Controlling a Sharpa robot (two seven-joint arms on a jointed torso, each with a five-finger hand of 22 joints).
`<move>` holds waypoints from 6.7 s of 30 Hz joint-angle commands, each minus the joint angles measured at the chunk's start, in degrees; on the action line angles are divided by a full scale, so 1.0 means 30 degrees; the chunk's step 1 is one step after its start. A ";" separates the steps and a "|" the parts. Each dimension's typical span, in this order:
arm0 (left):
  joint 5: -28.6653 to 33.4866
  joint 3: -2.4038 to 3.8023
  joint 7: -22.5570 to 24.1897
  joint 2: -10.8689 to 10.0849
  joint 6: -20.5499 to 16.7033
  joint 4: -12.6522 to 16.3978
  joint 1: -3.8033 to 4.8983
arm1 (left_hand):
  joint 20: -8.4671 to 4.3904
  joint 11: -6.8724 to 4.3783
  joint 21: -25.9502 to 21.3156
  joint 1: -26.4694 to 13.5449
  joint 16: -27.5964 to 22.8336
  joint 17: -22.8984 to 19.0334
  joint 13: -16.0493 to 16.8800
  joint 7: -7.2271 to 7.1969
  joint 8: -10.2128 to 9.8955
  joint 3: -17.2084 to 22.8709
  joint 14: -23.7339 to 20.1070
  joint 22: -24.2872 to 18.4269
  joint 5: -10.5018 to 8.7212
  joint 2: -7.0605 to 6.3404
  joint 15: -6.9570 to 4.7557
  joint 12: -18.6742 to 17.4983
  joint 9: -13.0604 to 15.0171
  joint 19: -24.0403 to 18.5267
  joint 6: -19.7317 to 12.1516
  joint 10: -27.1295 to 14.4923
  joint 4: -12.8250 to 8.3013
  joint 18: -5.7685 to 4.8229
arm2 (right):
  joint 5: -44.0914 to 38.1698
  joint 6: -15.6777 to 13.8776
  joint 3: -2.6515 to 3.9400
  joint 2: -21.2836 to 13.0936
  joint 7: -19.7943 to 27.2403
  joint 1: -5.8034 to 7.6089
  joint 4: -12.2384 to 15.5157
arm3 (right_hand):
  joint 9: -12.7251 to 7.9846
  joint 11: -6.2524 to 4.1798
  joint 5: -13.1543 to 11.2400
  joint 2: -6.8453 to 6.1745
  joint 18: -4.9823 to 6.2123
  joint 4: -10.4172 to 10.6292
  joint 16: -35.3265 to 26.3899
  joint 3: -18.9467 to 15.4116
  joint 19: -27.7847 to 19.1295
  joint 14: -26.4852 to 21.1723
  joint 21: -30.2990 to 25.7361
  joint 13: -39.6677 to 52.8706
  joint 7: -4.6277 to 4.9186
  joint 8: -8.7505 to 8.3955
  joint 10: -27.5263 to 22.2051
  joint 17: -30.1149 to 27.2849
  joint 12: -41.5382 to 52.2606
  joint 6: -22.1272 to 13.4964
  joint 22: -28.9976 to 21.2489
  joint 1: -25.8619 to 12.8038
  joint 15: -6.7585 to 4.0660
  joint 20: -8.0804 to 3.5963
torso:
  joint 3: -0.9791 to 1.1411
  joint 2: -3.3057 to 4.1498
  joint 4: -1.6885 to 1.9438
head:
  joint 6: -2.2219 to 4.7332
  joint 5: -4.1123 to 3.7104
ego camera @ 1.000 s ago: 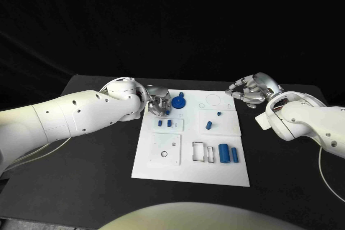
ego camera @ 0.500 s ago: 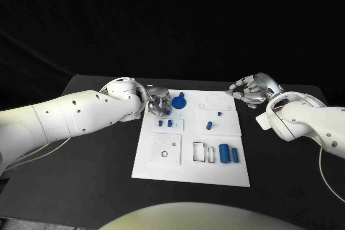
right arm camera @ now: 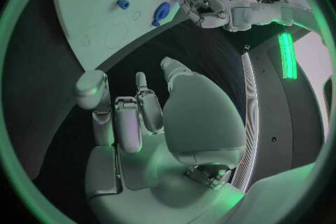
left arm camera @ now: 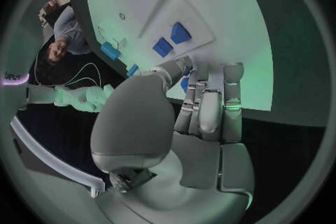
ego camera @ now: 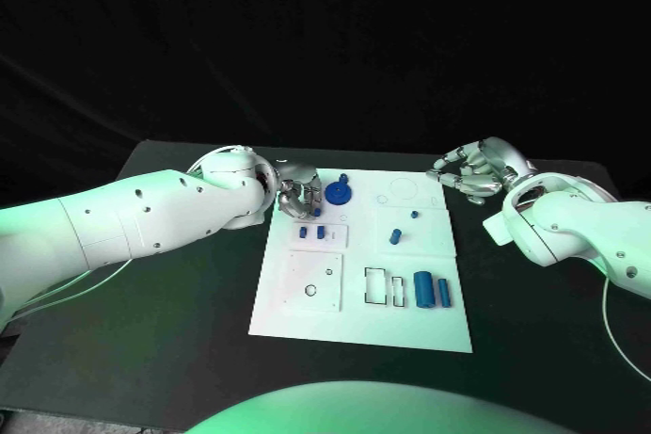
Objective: Assemble the parts on the task board
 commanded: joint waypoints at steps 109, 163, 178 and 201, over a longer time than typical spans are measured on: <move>0.1691 0.0013 0.1429 -0.0590 -0.0978 0.0265 -0.0224 | -0.0411 -0.0613 0.4666 0.0669 0.2743 0.9254 1.4345 -0.0285 -0.0763 -0.1085 0.3045 0.2152 0.1271 0.0507 -0.0461 1.7183 -0.0458 0.2163 0.1556 0.1296 0.0709 -0.0915 | -0.0185 0.0075 -0.0001 -0.0063 0.0099 -0.0049 0.0032 | 0.0087 -0.0055 0.0100 -0.0055 0.0091 0.0000 -0.0027 0.0188 0.0070 0.1228 0.0080 0.0739 -0.0090 0.0114 0.0021 0.1876 0.0063 -0.0011 0.0099 -0.0034 -0.0104 -0.0046 | 0.0014 0.0005 -0.0016 | 0.0090 -0.0006; 0.2692 0.0016 0.1830 -0.0844 -0.1906 0.0666 -0.0225 | -0.0425 -0.0666 0.4851 0.0553 0.2743 0.9254 1.3708 -0.0133 -0.1497 -0.1004 0.3045 0.2159 0.1337 0.0311 -0.0491 1.6877 -0.0694 0.2153 0.0679 0.0981 0.0602 -0.0921 | -0.0287 -0.0135 -0.0001 -0.0066 0.0061 -0.0072 -0.0013 | 0.0115 -0.0059 0.0095 -0.0087 0.0105 -0.0014 -0.0074 0.0242 0.0064 0.1214 -0.0011 0.0676 -0.0091 0.0126 -0.0009 0.1796 0.0022 -0.0038 0.0053 0.0011 -0.0111 -0.0055 | 0.0021 0.0007 -0.0030 | 0.0082 0.0012; 0.4354 0.0135 0.2331 -0.1342 -0.2628 0.1212 -0.0227 | -0.0437 -0.0685 0.4961 0.0515 0.2743 0.9254 1.3702 -0.0148 -0.1534 -0.1015 0.3045 0.2181 0.1340 0.0277 -0.0512 1.6880 -0.0705 0.2192 0.0645 0.0996 0.0603 -0.0934 | -0.0318 -0.0034 -0.0001 -0.0107 0.0078 -0.0078 -0.0056 | 0.0119 -0.0058 0.0093 -0.0110 0.0132 -0.0022 -0.0117 0.0245 0.0008 0.1193 -0.0151 0.0581 -0.0091 0.0126 -0.0078 0.1708 -0.0068 -0.0047 -0.0040 0.0022 -0.0110 -0.0055 | 0.0018 -0.0012 -0.0019 | 0.0159 -0.0002; 2.2851 0.0476 0.7644 -0.3727 -0.5641 0.2860 -0.0213 | 0.0135 0.0129 -0.5120 -0.1684 -0.4377 -0.5682 0.2626 0.0304 -0.0783 -0.0793 -0.3874 -0.1227 0.2430 -0.0202 0.0178 0.6542 0.0182 -0.2114 -0.0057 -0.3538 0.1372 0.0325 | -0.9414 0.4521 0.0001 0.0088 -0.0538 -0.0318 0.0342 | 0.0093 0.0704 -0.1974 -0.2141 0.0143 -0.2684 -0.0909 0.6824 -0.0152 0.0872 -0.0457 -1.7118 0.0265 0.0054 -0.7431 0.0312 -1.9984 0.0944 0.0424 0.1454 0.0502 0.0436 | -0.0092 -0.0035 0.0001 | 0.0559 -0.1656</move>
